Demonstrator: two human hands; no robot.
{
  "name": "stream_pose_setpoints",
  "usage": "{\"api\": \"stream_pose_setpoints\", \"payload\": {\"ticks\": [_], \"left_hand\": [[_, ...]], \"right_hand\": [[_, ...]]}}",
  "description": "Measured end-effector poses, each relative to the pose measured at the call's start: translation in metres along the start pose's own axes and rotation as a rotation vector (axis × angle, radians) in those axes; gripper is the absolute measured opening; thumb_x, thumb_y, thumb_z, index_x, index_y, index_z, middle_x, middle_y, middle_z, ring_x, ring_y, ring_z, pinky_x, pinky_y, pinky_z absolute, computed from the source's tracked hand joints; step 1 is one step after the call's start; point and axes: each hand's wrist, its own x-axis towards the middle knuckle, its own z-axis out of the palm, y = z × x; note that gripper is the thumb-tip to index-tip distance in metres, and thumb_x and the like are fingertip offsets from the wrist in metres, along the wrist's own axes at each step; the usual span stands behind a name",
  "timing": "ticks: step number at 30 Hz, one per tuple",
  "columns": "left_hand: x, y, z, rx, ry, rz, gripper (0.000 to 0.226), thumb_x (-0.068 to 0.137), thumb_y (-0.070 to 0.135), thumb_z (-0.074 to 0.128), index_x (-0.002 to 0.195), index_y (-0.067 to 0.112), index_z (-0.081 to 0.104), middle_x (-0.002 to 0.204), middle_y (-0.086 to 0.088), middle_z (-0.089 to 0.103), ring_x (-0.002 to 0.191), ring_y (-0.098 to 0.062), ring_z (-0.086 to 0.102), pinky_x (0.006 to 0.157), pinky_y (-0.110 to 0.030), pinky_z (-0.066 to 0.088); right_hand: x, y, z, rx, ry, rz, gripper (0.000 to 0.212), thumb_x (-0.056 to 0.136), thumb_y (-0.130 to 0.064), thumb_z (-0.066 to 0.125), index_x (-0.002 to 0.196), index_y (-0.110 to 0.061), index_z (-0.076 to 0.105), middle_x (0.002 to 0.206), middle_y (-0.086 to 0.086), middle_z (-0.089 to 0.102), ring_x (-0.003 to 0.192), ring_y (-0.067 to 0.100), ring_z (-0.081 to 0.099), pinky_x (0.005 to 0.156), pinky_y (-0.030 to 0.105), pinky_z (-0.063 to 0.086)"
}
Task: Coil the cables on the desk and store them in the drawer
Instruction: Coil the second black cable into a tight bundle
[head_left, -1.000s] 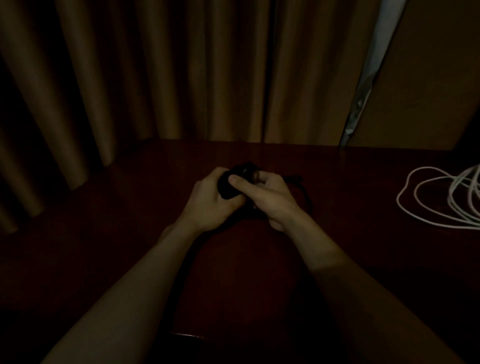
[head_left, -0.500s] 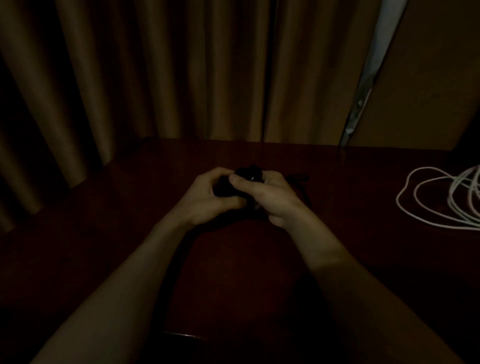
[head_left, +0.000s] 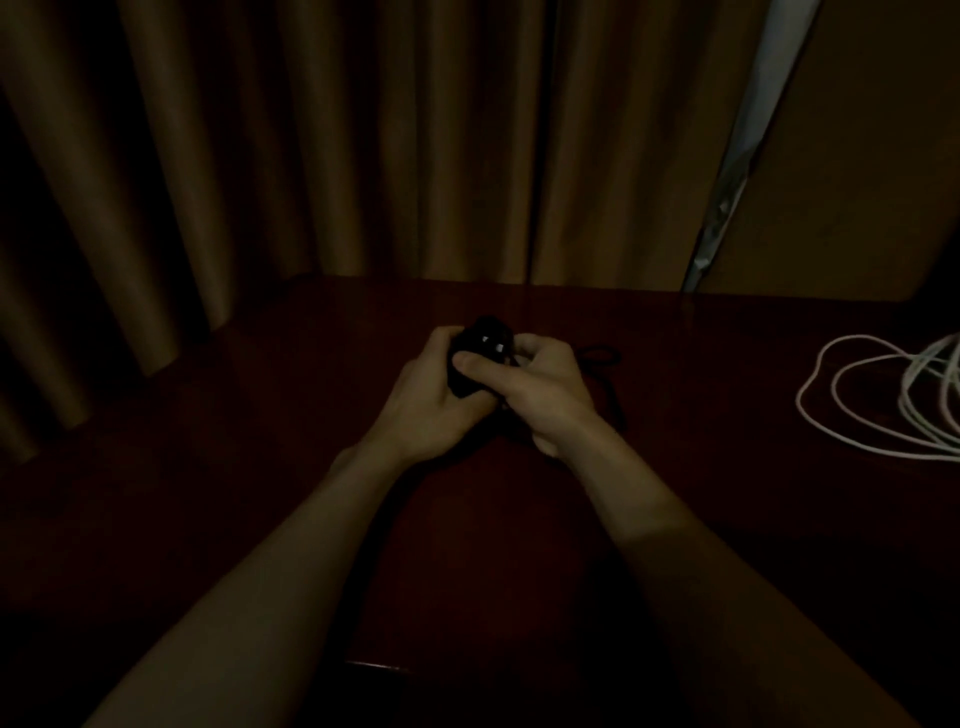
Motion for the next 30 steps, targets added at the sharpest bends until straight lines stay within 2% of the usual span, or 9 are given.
{"api": "stream_pose_setpoints", "payload": {"ticks": [3,7,9,13,16,19,23,27,30], "left_hand": [[0.0,-0.001,0.001,0.087,0.066,0.085,0.05,0.093,0.033,0.07,0.138,0.027,0.048,0.116,0.011,0.066,0.1,-0.005,0.067,0.083,-0.038,0.061],[-0.001,0.0,0.002,0.078,0.16,0.081,0.038,0.093,0.025,0.072,0.128,0.027,0.056,0.108,0.01,0.069,0.091,-0.002,0.068,0.075,-0.029,0.06],[0.001,0.001,-0.001,-0.068,0.102,0.001,0.037,0.089,0.021,0.079,0.121,0.026,0.061,0.105,0.008,0.072,0.089,-0.003,0.071,0.072,-0.024,0.059],[0.004,0.002,-0.015,-0.372,-0.162,-0.136,0.065,0.076,0.023,0.089,0.134,0.023,0.059,0.123,0.003,0.071,0.108,-0.01,0.071,0.087,-0.026,0.059],[0.001,0.005,-0.013,-0.392,-0.195,-0.126,0.063,0.081,0.01,0.087,0.134,0.019,0.055,0.116,-0.004,0.072,0.097,-0.018,0.075,0.081,-0.031,0.061],[0.002,0.003,-0.005,-0.339,-0.133,-0.083,0.046,0.089,0.011,0.081,0.128,0.016,0.057,0.106,-0.006,0.074,0.088,-0.017,0.074,0.074,-0.031,0.06],[0.003,-0.005,-0.001,-0.16,0.021,0.033,0.042,0.09,0.028,0.079,0.125,0.03,0.057,0.11,0.007,0.071,0.096,-0.012,0.072,0.079,-0.038,0.062],[0.002,-0.004,-0.003,-0.084,0.074,0.077,0.048,0.091,0.028,0.079,0.131,0.031,0.053,0.113,0.014,0.068,0.098,-0.001,0.069,0.08,-0.031,0.059],[0.002,-0.004,-0.002,-0.113,0.046,0.051,0.057,0.087,0.043,0.078,0.136,0.03,0.051,0.119,0.014,0.067,0.105,-0.002,0.069,0.086,-0.035,0.061]], "right_hand": [[0.001,0.006,0.006,-0.083,0.056,-0.012,0.032,0.079,-0.035,0.089,0.102,-0.018,0.074,0.101,-0.002,0.078,0.094,0.01,0.075,0.086,0.032,0.062],[0.001,0.005,0.011,-0.062,-0.018,-0.019,0.02,0.091,-0.029,0.079,0.108,-0.023,0.071,0.107,-0.005,0.076,0.097,0.003,0.072,0.077,0.015,0.057],[0.002,0.003,0.008,-0.033,-0.056,-0.009,0.023,0.096,-0.023,0.074,0.117,-0.015,0.07,0.11,-0.001,0.075,0.099,0.006,0.072,0.079,0.015,0.057],[0.004,0.0,-0.016,-0.048,-0.162,-0.034,0.03,0.099,-0.021,0.069,0.128,-0.012,0.069,0.116,0.005,0.076,0.108,0.017,0.073,0.093,0.033,0.06],[0.002,0.001,-0.025,-0.037,-0.277,-0.016,0.03,0.1,-0.018,0.067,0.129,-0.013,0.068,0.115,0.005,0.076,0.107,0.018,0.074,0.088,0.031,0.06],[0.003,0.002,-0.02,-0.007,-0.2,-0.017,0.03,0.097,-0.016,0.071,0.126,-0.009,0.069,0.113,0.006,0.077,0.101,0.016,0.075,0.081,0.028,0.06],[0.005,-0.001,-0.013,0.046,-0.071,0.0,0.036,0.087,-0.015,0.082,0.118,-0.003,0.068,0.102,0.006,0.079,0.088,0.013,0.077,0.07,0.023,0.058],[0.008,0.0,-0.012,-0.116,-0.069,-0.026,0.035,0.085,-0.029,0.085,0.106,-0.006,0.068,0.097,0.005,0.079,0.089,0.016,0.077,0.079,0.03,0.062],[0.01,0.002,-0.013,-0.184,-0.045,-0.051,0.035,0.084,-0.037,0.085,0.104,-0.012,0.071,0.097,0.002,0.079,0.089,0.015,0.077,0.083,0.035,0.063]]}}
